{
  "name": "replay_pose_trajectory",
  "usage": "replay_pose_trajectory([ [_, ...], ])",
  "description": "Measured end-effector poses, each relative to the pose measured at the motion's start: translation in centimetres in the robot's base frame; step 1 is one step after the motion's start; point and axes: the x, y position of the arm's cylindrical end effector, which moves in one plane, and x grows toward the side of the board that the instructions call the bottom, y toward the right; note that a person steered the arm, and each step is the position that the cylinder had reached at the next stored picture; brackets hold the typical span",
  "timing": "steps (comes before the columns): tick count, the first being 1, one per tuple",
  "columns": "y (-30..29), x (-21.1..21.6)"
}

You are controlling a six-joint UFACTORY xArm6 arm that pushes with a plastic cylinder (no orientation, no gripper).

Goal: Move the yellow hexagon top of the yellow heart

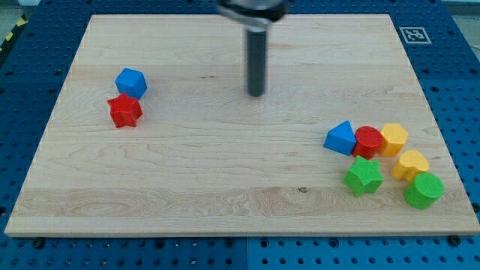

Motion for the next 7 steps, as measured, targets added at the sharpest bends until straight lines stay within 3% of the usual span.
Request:
replay_pose_trajectory([
  [2,16.1,1.4],
  [3,16.1,5.1],
  [7,16.1,9.2],
])
